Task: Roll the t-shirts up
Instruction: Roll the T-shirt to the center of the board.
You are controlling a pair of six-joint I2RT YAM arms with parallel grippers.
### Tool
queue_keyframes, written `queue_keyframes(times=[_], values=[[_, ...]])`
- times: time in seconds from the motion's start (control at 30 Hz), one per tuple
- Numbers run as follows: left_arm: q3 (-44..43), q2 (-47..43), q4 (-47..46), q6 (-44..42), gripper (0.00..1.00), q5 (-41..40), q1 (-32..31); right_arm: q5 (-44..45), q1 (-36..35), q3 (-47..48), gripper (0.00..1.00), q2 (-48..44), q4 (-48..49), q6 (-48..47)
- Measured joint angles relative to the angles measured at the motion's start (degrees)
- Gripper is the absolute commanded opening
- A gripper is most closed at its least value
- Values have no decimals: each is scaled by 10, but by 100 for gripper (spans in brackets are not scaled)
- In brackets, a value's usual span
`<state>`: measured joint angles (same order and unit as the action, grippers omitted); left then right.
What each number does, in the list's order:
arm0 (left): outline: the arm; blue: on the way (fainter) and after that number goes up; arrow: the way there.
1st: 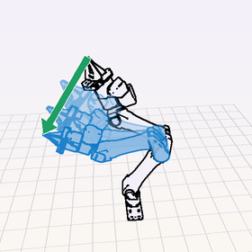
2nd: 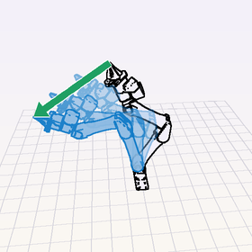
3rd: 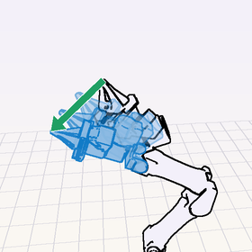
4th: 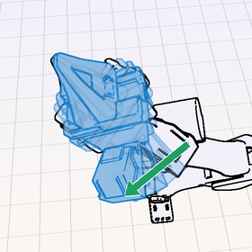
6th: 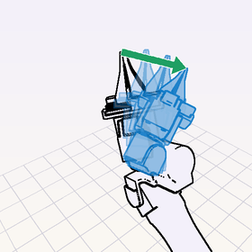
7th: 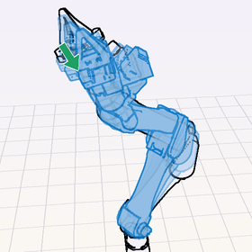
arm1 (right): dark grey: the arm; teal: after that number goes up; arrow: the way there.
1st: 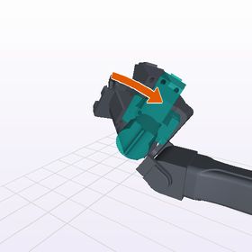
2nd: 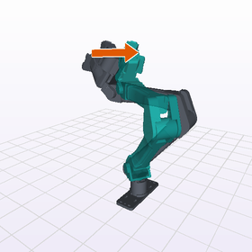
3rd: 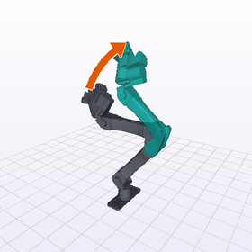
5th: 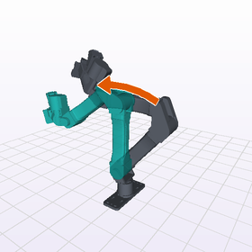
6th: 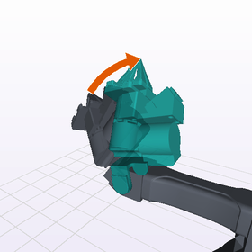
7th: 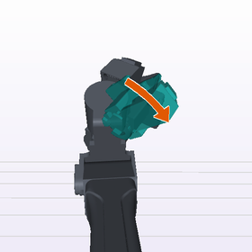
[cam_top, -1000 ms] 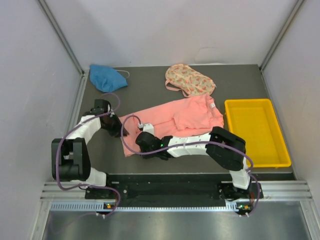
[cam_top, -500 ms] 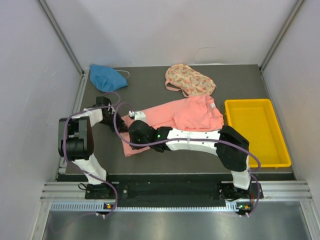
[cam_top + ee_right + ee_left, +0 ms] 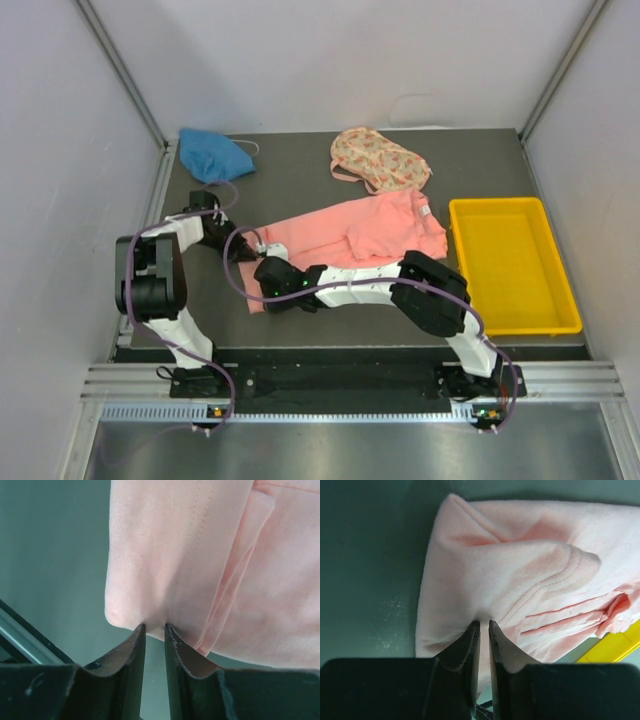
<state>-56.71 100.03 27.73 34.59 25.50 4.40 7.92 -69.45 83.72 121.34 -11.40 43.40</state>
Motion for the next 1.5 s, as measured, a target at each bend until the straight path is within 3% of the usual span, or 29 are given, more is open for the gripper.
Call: queue_keyframes(times=[0.33,0.57,0.87,1.17,1.5], values=[[-16,-82,19,-1,17,-10,3,1,0,-11,26,-37,-42,3],[47,-167,20,2,13,-16,3,7,17,59,24,-47,-85,3],[48,-135,25,5,13,-44,10,27,41,176,15,12,-92,4],[-16,-66,17,13,14,-51,15,32,45,179,13,97,-96,26],[-73,41,-15,26,13,-33,15,31,46,179,13,101,-86,37]])
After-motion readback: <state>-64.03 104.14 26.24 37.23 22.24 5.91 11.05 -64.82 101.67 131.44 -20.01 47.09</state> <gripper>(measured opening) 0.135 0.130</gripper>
